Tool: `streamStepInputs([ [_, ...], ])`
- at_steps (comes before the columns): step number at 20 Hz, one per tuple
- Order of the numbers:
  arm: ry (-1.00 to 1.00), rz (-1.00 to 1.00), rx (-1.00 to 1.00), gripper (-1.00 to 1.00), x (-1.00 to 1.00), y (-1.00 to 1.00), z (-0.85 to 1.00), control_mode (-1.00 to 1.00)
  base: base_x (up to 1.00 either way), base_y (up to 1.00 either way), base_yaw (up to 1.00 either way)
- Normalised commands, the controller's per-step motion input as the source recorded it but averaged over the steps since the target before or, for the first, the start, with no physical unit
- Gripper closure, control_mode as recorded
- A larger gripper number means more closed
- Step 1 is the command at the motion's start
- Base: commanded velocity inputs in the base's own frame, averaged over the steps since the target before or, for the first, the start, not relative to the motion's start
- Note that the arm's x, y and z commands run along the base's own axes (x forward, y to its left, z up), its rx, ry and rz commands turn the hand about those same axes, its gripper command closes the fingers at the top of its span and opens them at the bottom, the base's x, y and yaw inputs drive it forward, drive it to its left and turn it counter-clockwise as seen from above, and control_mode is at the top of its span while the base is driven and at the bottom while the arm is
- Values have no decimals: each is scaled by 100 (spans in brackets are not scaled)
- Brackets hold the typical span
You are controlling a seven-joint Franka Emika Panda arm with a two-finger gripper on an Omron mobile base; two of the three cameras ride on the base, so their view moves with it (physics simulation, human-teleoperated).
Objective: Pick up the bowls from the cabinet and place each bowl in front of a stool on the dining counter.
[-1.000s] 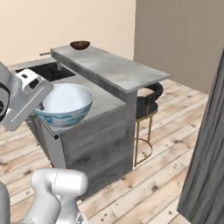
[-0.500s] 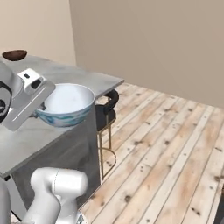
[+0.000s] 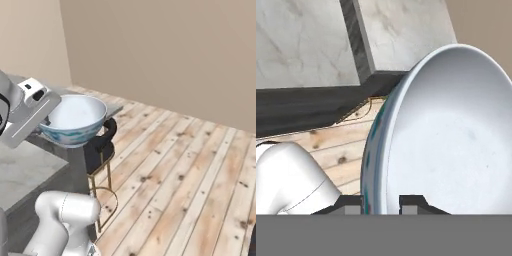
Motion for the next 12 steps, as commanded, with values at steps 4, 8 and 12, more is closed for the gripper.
streamStepInputs([
  [4,0,0,0,100,0,0,0,100,82,-56,0],
  [8,0,0,0,100,0,0,0,100,100,-28,0],
  [12,0,0,0,100,0,0,0,100,100,-22,0],
])
